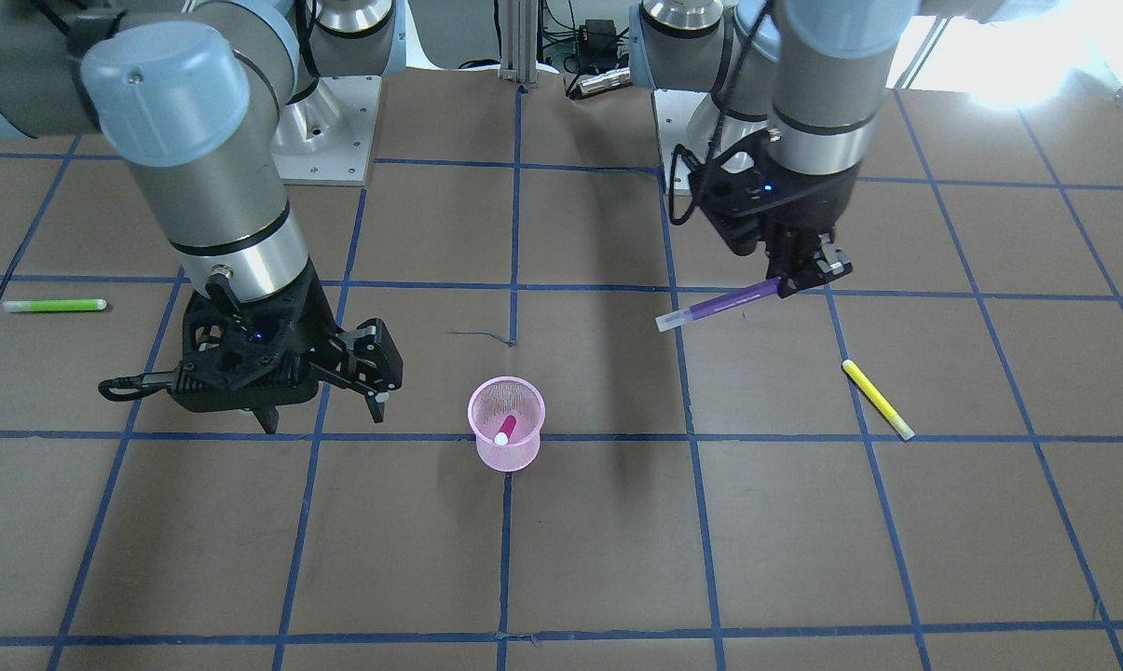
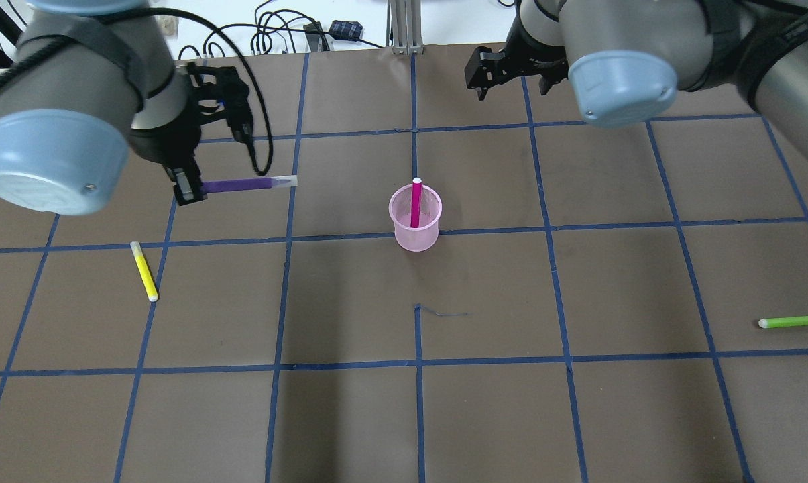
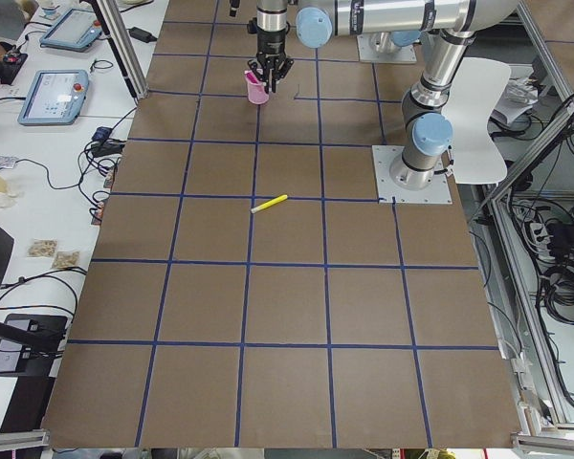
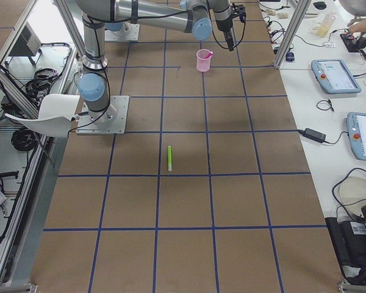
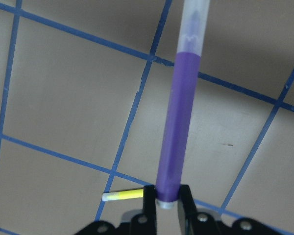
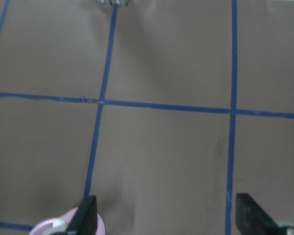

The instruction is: Insert purple and pink pens into pink cup

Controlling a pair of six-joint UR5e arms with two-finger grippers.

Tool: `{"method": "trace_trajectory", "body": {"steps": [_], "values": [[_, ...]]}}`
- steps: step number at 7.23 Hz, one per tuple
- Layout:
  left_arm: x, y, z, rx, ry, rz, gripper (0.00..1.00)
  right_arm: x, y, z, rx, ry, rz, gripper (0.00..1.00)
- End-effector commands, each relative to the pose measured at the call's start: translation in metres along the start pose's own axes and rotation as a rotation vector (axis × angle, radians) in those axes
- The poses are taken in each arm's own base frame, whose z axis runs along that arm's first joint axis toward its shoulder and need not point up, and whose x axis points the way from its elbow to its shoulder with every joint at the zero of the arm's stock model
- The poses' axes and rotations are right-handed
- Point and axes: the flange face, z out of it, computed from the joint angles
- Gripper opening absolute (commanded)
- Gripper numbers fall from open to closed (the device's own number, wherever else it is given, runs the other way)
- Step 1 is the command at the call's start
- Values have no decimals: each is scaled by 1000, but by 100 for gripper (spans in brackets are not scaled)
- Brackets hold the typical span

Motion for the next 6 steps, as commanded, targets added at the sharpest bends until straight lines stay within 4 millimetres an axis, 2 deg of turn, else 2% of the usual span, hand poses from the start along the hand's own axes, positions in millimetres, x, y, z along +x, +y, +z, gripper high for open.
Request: {"method": "trace_trajectory", "body": {"steps": [1,2,3,4,6], "values": [[52,-90,-6,-106,-180,40,0,4,51,-52,-159,19,-16,100],[77,-128,0,-152,-271,78,0,2,71,-65,-187,22,-32,100],[96,-152,9,-220,-348,89,0,11,68,-57,-195,23,-32,100],[110,-169,18,-273,-411,90,0,20,65,-58,-192,17,-29,100],[128,-185,34,-352,-514,78,0,31,66,-61,-193,53,-28,100]]}}
